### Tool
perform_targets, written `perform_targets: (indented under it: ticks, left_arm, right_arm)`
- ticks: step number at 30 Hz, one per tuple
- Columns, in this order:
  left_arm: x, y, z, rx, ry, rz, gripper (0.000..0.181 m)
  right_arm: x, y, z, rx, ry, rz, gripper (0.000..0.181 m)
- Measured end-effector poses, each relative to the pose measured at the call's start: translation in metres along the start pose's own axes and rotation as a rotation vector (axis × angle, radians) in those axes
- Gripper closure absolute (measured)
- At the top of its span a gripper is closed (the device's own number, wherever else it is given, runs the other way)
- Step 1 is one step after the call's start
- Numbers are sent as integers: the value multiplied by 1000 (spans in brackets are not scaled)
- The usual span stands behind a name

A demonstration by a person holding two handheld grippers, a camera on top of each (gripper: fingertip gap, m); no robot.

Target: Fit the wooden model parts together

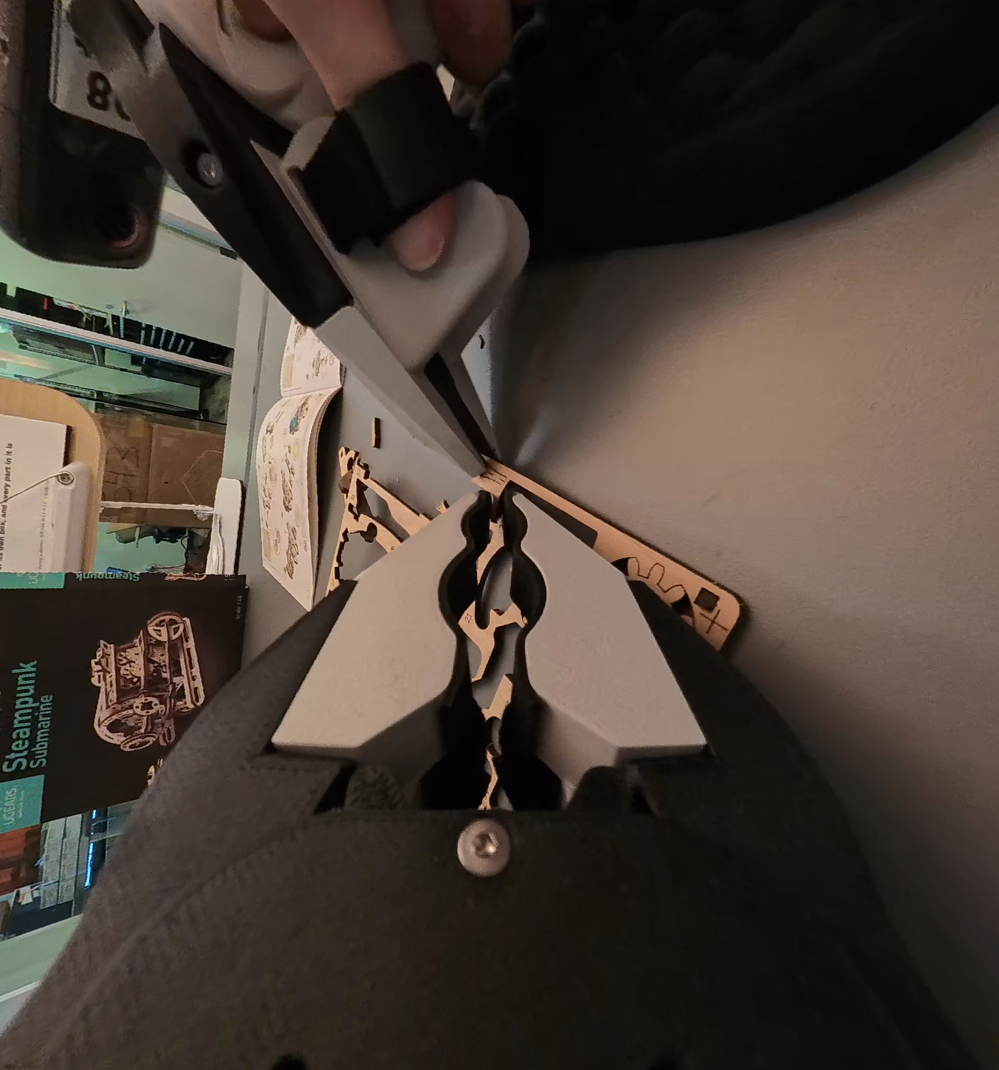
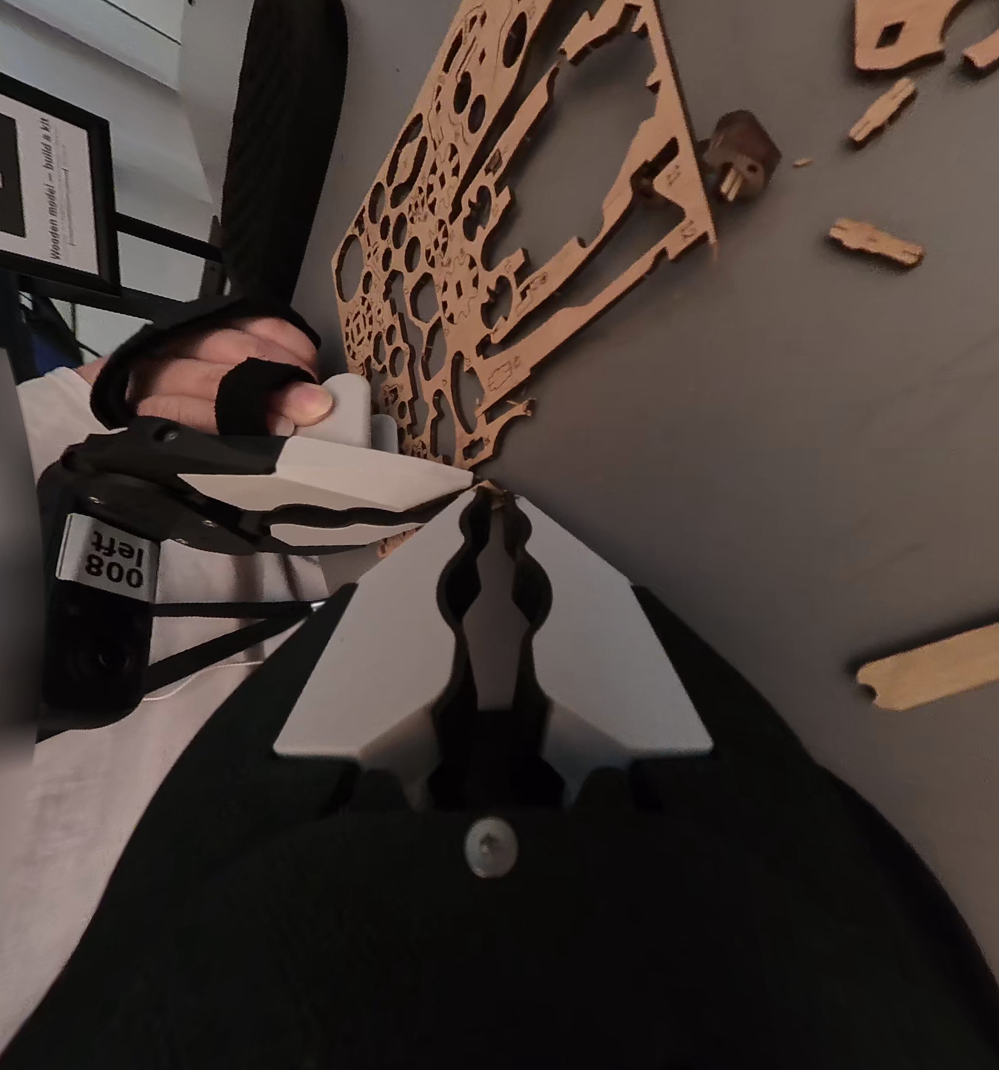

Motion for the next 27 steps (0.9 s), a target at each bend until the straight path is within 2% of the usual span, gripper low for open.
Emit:
perform_targets:
  ticks: [9, 11, 14, 15, 18, 27]
  left_arm:
    - [-2, -2, 1, 4, -14, -14, 180]
    - [-2, -2, 1, 5, -15, -15, 180]
    - [-1, -9, -3, 52, 33, -35, 180]
    - [0, -10, -4, 62, 36, -32, 179]
    - [0, -8, -3, 63, 25, -10, 180]
    - [0, -7, -3, 55, 20, -2, 180]
  right_arm:
    - [0, -5, 1, -121, 105, -142, 178]
    - [0, -4, 0, -72, 124, -86, 178]
    - [4, -1, -10, 156, 170, 113, 179]
    - [5, -2, -11, 178, 175, 122, 179]
    - [3, -4, -9, 112, 148, 52, 178]
    - [2, -4, -5, 103, 94, 55, 176]
Point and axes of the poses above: each gripper's, where its closed fingertips meet, z out along the fingers, x out of its top, y = z × x across the jaws, the point moved 5 cm from there along -z, back along the fingers, and after that the axes turned 7 degrees about -x, right-handed, at the moved point
